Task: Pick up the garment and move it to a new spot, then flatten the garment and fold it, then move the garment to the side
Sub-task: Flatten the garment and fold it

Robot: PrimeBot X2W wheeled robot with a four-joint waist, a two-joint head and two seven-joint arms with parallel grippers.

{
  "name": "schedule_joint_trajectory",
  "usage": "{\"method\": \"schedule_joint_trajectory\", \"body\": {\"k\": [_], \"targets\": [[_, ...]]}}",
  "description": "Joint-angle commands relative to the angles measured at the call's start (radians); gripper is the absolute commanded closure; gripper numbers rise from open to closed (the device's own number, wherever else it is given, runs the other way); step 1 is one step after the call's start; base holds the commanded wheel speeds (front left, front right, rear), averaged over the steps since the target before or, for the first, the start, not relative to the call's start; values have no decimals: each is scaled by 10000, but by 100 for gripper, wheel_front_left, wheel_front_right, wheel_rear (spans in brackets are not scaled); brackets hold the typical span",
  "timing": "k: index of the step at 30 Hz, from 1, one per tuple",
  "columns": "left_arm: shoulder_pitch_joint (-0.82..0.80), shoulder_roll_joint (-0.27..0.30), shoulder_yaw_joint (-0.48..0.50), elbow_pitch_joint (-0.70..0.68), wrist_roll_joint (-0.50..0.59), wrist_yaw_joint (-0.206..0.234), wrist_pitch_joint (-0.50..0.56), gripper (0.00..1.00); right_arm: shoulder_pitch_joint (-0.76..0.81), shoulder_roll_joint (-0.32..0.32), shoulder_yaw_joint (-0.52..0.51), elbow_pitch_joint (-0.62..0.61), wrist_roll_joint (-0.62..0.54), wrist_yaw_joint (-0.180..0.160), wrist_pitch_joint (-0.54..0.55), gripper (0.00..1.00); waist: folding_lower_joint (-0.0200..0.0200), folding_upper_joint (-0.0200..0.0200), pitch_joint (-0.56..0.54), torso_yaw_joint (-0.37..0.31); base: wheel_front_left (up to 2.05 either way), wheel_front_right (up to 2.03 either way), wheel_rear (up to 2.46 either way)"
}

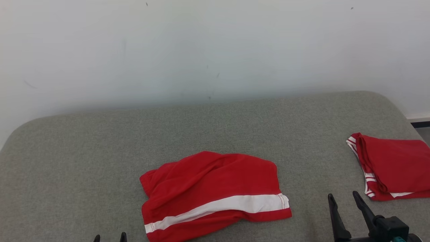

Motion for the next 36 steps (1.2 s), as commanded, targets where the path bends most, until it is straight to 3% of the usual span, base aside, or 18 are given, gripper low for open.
{"method": "schedule_joint_trajectory", "body": {"k": [1, 11, 17, 24, 33, 34, 35, 36], "targets": [[-72, 43, 0, 7, -45, 16, -27, 0, -96, -9, 16, -35, 76, -28, -46, 0, 1, 0, 6, -5, 0, 0, 0], [-204, 100, -500, 325, -255, 15, -27, 0, -211, 91, 244, 132, 245, -29, 124, 0, 1, 0, 54, 7, 0, 0, 0], [-928, 498, -1611, 1513, -979, 19, -26, 0, -826, -29, 1005, 443, 856, -29, 1623, 0, 1, 0, 133, -8, 0, 0, 0], [-2244, 750, -2545, 2805, -1997, 19, 714, 0, -1903, -164, 1685, 1070, 1517, -29, 3495, 0, 1, 0, 385, -45, 0, 0, 0], [-3044, 753, -2664, 3562, -2806, 21, 1442, 0, -2643, -196, 2374, 1429, 1765, -29, 3697, 0, 1, 0, 736, -60, 0, 0, 0], [-3084, 787, -2726, 3580, -2851, 21, 1495, 18, -2687, -208, 2410, 1467, 1808, -29, 3661, 0, 1, 0, 764, -59, 0, 0, 0], [-3130, 836, -2768, 3601, -2921, 20, 1537, 27, -2732, -217, 2440, 1507, 1843, -29, 3641, 0, 1, 0, 786, -57, 0, 0, 0], [-3174, 856, -2807, 3622, -2985, 20, 1545, 56, -2770, -230, 2463, 1559, 1854, -29, 3607, 0, 1, 0, 807, -56, 0, 0, 0]]}}
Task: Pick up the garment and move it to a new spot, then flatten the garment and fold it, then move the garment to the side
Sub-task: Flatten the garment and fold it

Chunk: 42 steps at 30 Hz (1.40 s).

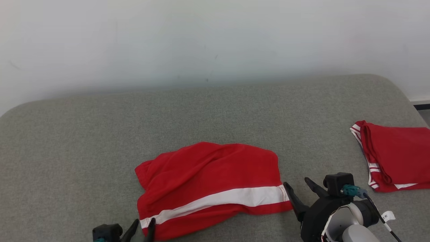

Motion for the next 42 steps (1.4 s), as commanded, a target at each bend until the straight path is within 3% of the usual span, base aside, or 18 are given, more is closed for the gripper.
{"method": "schedule_joint_trajectory", "body": {"k": [1, 2, 16, 30, 31, 32, 34, 35, 36, 42], "targets": [[-151, 81, -58, 58, -95, 26, 32, 81, -133, -68, 35, 103, 69, -29, -67, 0, -1, -1, 47, 3, 0, 0, 0], [-188, 91, -108, 68, -129, 26, 16, 100, -151, -73, 58, 162, 101, -29, -77, 0, -1, -1, 62, 3, 0, 0, 0], [-434, 207, -530, 219, -352, 25, -299, 100, -778, 141, 410, 1222, 794, -29, 1128, 0, -1, -1, 477, 167, 0, 0, 0], [-627, 256, -733, 422, -411, 25, -467, 100, -1068, 299, 769, 1625, 1434, -29, 1437, 0, -1, -1, 578, 360, 0, 0, 0], [-631, 257, -744, 430, -425, 25, -481, 100, -1084, 303, 768, 1659, 1458, -29, 1453, 33, -1, -1, 582, 363, 0, 0, 0], [-637, 262, -754, 436, -427, 25, -479, 100, -1092, 311, 759, 1706, 1475, -29, 1490, 49, -1, -1, 584, 363, 0, 0, 0], [-648, 253, -780, 452, -420, 25, -506, 100, -1102, 323, 737, 1810, 1521, -29, 1566, 61, -1, -1, 594, 362, 0, 0, 0], [-653, 253, -788, 461, -438, 25, -522, 100, -1124, 331, 727, 1844, 1536, -29, 1565, 74, -1, -1, 599, 359, 0, 0, 0], [-658, 254, -793, 468, -447, 25, -535, 100, -1147, 338, 722, 1876, 1541, -29, 1567, 100, -1, -1, 603, 353, 0, 0, 0], [-719, 293, -725, 380, -507, 46, -821, 100, -1316, 263, 635, 1672, 1563, -29, 1040, 100, -1, -1, 582, 322, 0, 0, 0]]}}
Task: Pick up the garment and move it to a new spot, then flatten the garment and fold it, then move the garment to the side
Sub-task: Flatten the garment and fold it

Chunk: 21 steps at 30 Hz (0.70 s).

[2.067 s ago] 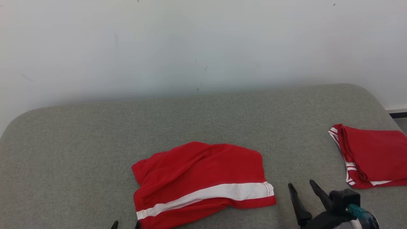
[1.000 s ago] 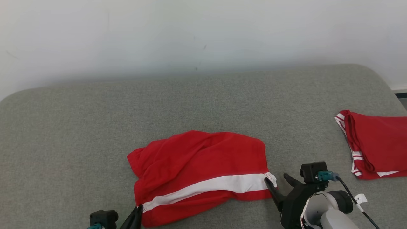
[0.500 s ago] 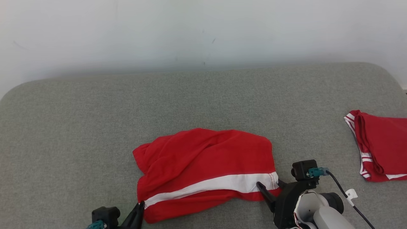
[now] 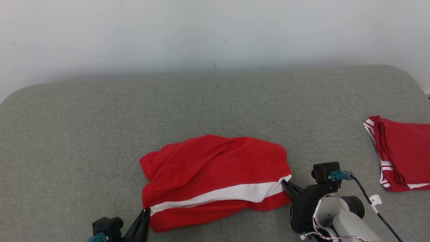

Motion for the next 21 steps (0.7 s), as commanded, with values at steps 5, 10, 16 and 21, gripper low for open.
{"method": "schedule_joint_trajectory", "body": {"k": [5, 10, 16, 21], "targets": [[-165, 63, 358, -573, -190, 37, -502, 100, -135, -194, -186, -609, 131, -29, -563, 100, -1, -1, -115, -58, 0, 0, 0], [-53, 48, 741, -1574, -547, 26, -703, 100, -222, -369, -523, -1347, 42, -29, -1084, 100, -1, -1, -328, -129, 0, 0, 0], [-339, 175, 711, -2548, -825, 18, -607, 100, -274, -651, -866, -2351, -187, -29, -1509, 100, -1, -1, -516, -158, 0, 0, 0], [-1057, 287, 571, -3185, -1534, 14, 38, 100, -610, -866, -956, -3079, -245, -29, -1328, 100, -1, -1, -427, -243, 0, 0, 0]]}}
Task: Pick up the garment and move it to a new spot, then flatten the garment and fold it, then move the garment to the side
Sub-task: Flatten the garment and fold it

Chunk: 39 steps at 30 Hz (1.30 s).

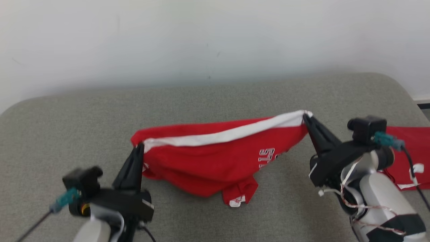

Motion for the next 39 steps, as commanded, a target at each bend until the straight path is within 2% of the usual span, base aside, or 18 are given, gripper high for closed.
{"method": "schedule_joint_trajectory", "body": {"k": [1, 8, 11, 12, 14, 20, 25, 29, 32, 35, 39], "targets": [[-366, 101, -37, -136, -157, 16, 206, 100, -222, -142, -20, -186, -61, -29, 82, 100, 0, -1, 89, -32, 0, 0, 0], [-2767, 181, -150, -51, -772, 15, 1322, 100, -2008, -611, 720, -754, 198, -29, 876, 100, 0, -1, 1083, -333, 0, 0, 0], [-4054, 89, -134, 146, -878, 22, 1660, 100, -3199, -820, 1104, -740, 207, -29, 871, 100, 0, -1, 1885, -450, 0, 0, 0], [-5009, 35, -114, 244, -889, 58, 1899, 100, -4154, -1011, 1277, -662, 210, -29, 797, 100, 0, -1, 2543, -548, 0, 0, 0], [-5953, -22, -19, 308, -911, 107, 2010, 100, -5088, -1057, 1286, -452, 278, -29, 675, 100, 0, -1, 3230, -656, 0, 0, 0], [-8317, -54, 301, 624, -354, 537, 1521, 100, -7679, -772, 941, 706, -74, -29, -164, 100, 0, -1, 4766, -978, 0, 0, 0], [-9712, 158, 347, 916, 506, 918, 528, 100, -9245, -267, 139, 2019, -1081, -29, -1515, 100, 0, -1, 5312, -1237, 0, 0, 0], [-10467, 127, 633, 1028, 833, 1208, -220, 100, -10023, 125, -771, 2751, -2479, -29, -2793, 100, 0, -1, 5562, -1339, 0, 0, 0], [-10527, 48, 866, 1011, 983, 1263, -477, 100, -10165, 446, -1361, 2961, -3594, -29, -3204, 100, 0, -1, 5771, -1377, 0, 0, 0], [-10089, 31, 969, 1204, 1035, 1103, -562, 100, -9827, 748, -1414, 3188, -4346, -29, -3303, 100, 0, -1, 6011, -1407, 0, 0, 0], [-9413, -75, 990, 1444, 1143, 797, -596, 100, -9370, 899, -1203, 3515, -4729, -29, -3361, 100, 0, -1, 6131, -1347, 0, 0, 0]]}}
